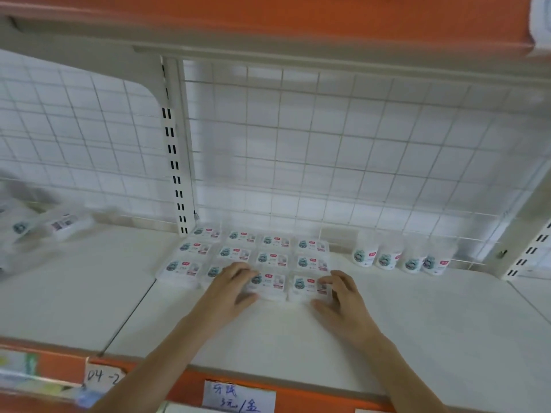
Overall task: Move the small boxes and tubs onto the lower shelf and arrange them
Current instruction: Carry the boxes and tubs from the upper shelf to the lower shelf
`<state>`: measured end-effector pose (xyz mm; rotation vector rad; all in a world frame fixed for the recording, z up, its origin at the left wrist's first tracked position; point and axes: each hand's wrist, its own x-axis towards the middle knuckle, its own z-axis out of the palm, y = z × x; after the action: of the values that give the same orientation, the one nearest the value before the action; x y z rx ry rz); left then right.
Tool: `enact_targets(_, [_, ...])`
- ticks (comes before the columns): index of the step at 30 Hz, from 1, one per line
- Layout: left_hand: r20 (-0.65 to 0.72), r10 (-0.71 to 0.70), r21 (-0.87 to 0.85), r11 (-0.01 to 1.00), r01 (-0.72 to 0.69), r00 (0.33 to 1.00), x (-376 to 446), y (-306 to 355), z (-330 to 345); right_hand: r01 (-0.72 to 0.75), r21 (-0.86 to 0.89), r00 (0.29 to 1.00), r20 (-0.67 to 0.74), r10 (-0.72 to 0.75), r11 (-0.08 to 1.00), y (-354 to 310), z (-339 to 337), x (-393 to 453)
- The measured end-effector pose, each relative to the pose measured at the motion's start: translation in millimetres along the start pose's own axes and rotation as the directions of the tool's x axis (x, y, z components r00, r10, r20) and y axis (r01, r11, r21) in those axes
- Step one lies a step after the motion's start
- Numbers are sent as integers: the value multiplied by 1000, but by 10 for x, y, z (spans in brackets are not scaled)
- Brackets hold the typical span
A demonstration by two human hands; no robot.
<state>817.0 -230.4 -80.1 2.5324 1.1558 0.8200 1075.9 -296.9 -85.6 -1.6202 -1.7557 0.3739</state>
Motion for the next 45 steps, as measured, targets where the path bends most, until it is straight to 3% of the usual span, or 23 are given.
enact_targets(13, [-16,27,72,997,-26,999,-14,-47,57,-27,-44,1000,14,28,999,-95,9,-37])
enact_targets(17, [-37,39,118,992,-35,999,-34,-37,65,-56,-127,998,28,60,990,-180,13,-85])
enact_targets(22, [-50,74,227,972,-61,996,-40,-42,27,-123,-262,992,-54,112,957,-325,-74,-162])
enact_targets(27, [34,69,273,959,-75,997,-200,22,-139,-120,-356,992,-81,98,927,-407,-219,-515])
enact_targets(32, [2,90,327,941,-85,996,-648,244,-432,-35,-475,995,-103,-16,879,-622,-376,-1023])
enact_targets(38, [-156,111,409,912,-38,982,-1529,466,-652,22,-521,993,-86,-78,853,-779,-465,-1793])
enact_targets(45, [-181,-70,407,903,139,981,-2827,767,-597,85,-469,996,26,-82,879,-884,-278,-2629])
